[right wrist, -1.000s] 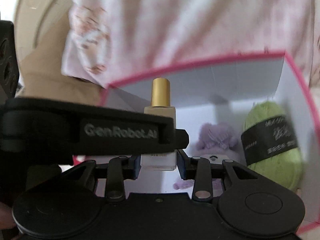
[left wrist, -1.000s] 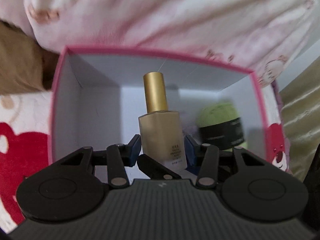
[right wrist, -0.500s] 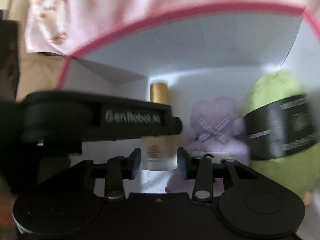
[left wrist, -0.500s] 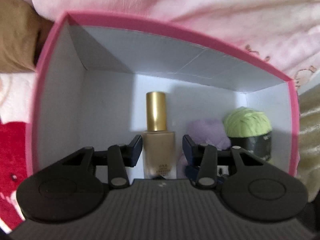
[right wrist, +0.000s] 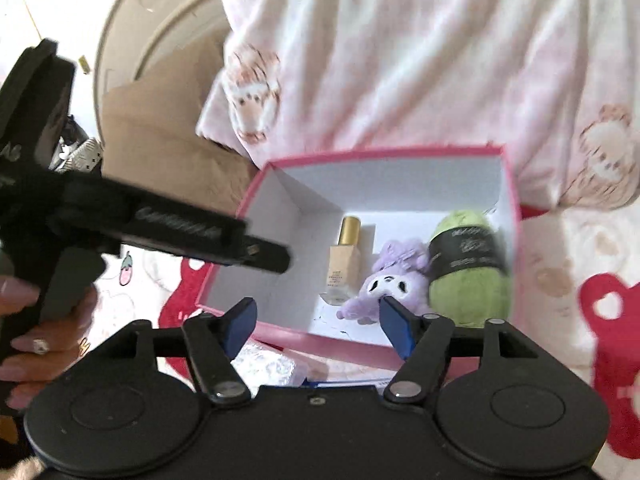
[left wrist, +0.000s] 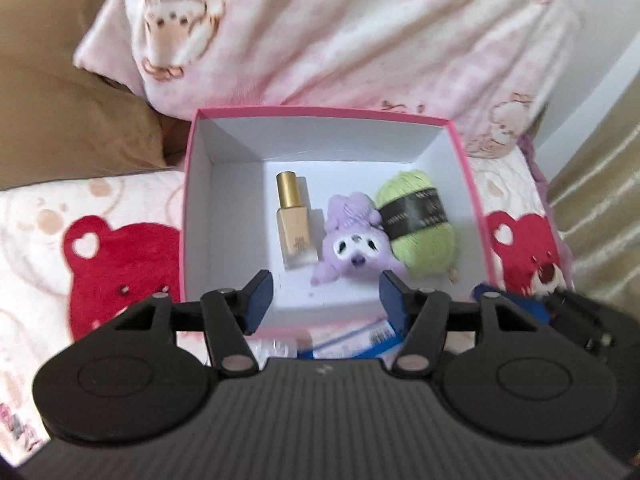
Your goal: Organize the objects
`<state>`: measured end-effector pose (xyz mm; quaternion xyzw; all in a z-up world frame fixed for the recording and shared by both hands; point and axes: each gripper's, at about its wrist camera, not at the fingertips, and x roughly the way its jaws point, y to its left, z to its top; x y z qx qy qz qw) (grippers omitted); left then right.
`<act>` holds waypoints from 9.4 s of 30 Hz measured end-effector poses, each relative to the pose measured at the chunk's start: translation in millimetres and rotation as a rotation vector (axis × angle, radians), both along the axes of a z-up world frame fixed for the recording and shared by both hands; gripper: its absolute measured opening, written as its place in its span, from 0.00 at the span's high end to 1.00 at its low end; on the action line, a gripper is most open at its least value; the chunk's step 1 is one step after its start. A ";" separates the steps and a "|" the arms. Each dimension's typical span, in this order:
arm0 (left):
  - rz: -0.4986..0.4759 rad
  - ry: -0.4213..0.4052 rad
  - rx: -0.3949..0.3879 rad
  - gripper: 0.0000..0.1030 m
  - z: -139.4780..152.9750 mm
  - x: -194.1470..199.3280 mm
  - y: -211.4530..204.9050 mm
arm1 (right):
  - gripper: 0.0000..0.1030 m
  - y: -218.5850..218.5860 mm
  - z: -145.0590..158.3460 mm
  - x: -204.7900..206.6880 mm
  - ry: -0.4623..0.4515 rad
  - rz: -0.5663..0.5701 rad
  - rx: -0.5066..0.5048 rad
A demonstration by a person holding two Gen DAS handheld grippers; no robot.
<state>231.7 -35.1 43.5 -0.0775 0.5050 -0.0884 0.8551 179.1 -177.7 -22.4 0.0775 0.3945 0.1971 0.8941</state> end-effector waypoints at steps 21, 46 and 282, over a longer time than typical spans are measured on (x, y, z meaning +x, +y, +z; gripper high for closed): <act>-0.205 -0.075 -0.073 0.21 -44.1 -116.6 -48.2 | 0.12 -65.0 -34.3 -120.1 -0.073 0.064 -0.143; -0.294 -0.032 -0.265 0.61 -163.2 -106.0 -112.9 | 0.28 -64.5 -163.8 -111.8 -0.023 0.060 -0.287; 0.037 -0.107 -0.311 0.59 -54.3 -153.3 44.5 | 0.63 56.7 -54.5 -105.4 0.110 -0.046 -0.142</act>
